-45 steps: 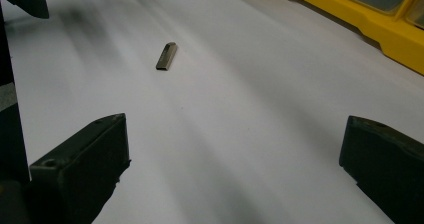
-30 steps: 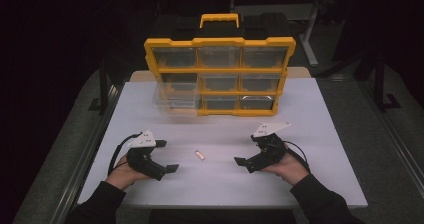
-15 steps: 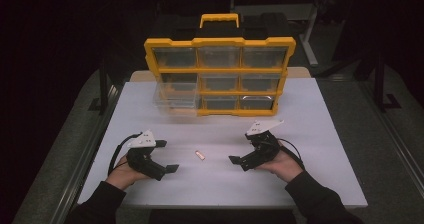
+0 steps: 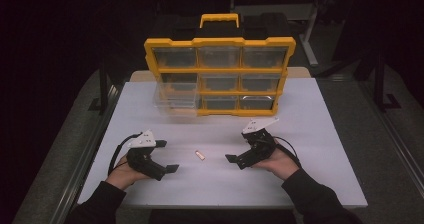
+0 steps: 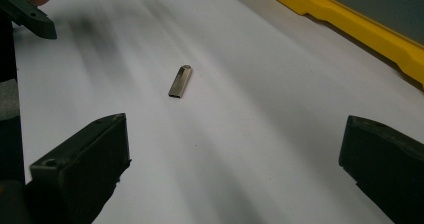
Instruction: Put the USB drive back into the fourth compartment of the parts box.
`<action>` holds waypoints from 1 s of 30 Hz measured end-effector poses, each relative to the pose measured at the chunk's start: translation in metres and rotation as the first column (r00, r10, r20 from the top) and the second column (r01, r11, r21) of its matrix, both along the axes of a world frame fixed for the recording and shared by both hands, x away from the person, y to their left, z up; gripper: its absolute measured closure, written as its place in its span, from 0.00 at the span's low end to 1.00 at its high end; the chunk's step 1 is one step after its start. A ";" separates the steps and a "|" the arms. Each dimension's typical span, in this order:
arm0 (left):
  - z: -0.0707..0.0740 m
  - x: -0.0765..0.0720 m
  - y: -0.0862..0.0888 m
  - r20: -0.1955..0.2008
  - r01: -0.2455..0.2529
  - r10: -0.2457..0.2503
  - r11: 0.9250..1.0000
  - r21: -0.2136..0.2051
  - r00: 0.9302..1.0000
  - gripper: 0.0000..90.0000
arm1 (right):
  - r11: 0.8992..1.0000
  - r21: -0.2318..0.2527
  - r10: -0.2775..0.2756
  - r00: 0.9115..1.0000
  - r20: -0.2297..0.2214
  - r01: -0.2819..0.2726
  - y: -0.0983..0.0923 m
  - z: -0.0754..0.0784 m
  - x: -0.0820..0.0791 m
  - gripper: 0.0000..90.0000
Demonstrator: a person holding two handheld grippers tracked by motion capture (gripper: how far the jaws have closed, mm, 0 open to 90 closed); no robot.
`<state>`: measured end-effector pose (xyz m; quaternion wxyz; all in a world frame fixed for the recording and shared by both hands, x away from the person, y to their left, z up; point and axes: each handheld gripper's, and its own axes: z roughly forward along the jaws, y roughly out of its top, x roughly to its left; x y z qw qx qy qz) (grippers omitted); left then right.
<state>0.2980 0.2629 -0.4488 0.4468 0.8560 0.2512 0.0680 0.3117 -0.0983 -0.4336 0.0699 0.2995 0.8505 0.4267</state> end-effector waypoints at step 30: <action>0.000 0.000 0.000 0.000 -0.001 0.001 1.000 0.000 1.000 0.00 | 1.000 -0.009 0.030 1.000 0.000 -0.030 0.024 0.003 0.011 0.00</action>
